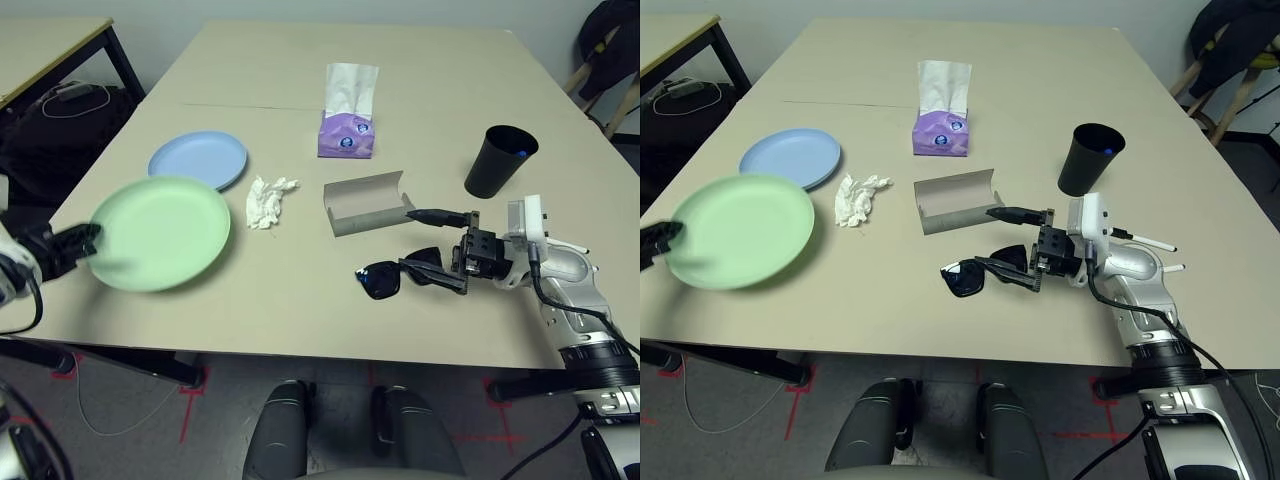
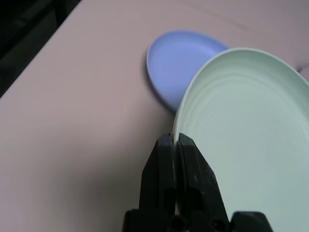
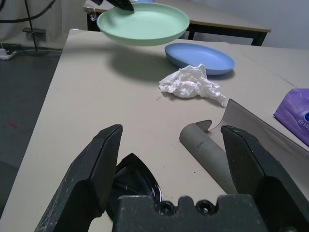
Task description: Organize and tidy the items on the table.
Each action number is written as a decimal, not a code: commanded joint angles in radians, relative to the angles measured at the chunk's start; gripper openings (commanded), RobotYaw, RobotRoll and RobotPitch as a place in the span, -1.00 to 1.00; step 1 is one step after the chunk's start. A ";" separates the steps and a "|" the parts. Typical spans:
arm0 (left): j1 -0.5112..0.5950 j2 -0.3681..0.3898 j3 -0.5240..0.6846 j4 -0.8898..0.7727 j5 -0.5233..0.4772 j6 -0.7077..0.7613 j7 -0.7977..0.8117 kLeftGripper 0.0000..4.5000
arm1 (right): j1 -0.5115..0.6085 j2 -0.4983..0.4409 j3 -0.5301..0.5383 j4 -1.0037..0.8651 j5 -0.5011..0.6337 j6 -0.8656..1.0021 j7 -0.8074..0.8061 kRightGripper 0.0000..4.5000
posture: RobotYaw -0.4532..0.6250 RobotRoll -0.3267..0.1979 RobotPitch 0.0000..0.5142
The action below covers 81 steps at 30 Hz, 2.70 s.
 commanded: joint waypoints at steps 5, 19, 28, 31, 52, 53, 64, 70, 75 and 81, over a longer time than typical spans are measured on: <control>-0.221 -0.081 -0.032 0.275 0.086 -0.206 0.187 -0.99 | 0.007 -0.001 0.005 -0.026 0.000 0.008 -0.014 1.00 | 0.01 0.25 -0.53; -0.506 -0.239 -0.106 0.800 0.181 -0.720 0.405 -0.99 | -0.038 0.027 -0.036 0.011 0.020 0.054 -0.122 1.00 | 0.03 0.25 -0.53; -0.558 -0.260 -0.112 0.950 0.190 -0.846 0.500 -0.99 | -0.012 0.038 -0.025 -0.048 0.016 0.109 -0.199 1.00 | 0.00 0.25 -0.57; -0.565 -0.262 -0.109 0.974 0.186 -0.874 0.528 -0.99 | -0.006 0.037 -0.026 -0.065 0.019 0.116 -0.205 1.00 | -0.01 0.25 -0.57; -0.280 -0.200 -0.605 0.507 0.346 -0.676 -0.344 0.99 | -0.016 0.059 -0.021 -0.097 0.022 0.178 -0.292 1.00 | 0.03 0.25 -0.57; -0.269 -0.200 -0.614 0.484 0.335 -0.645 -0.377 0.99 | -0.017 0.060 -0.020 -0.097 0.021 0.178 -0.292 1.00 | 0.03 0.25 -0.57; -0.239 -0.242 -0.629 0.423 0.304 -0.615 -0.542 0.99 | 0.004 0.053 -0.026 -0.105 0.019 0.169 -0.284 1.00 | -0.02 0.25 -0.57; -0.253 -0.268 -0.608 0.412 0.272 -0.595 -0.559 0.99 | 0.012 0.051 -0.026 -0.107 0.017 0.164 -0.282 1.00 | -0.02 0.25 -0.56; -0.254 -0.284 -0.628 0.402 0.281 -0.579 -0.557 0.99 | 0.009 0.047 -0.030 -0.097 0.017 0.156 -0.277 1.00 | -0.03 0.25 -0.56; -0.258 -0.300 -0.680 0.456 0.341 -0.596 -0.536 0.99 | 0.005 0.050 -0.030 -0.093 0.017 0.150 -0.280 1.00 | -0.03 0.25 -0.56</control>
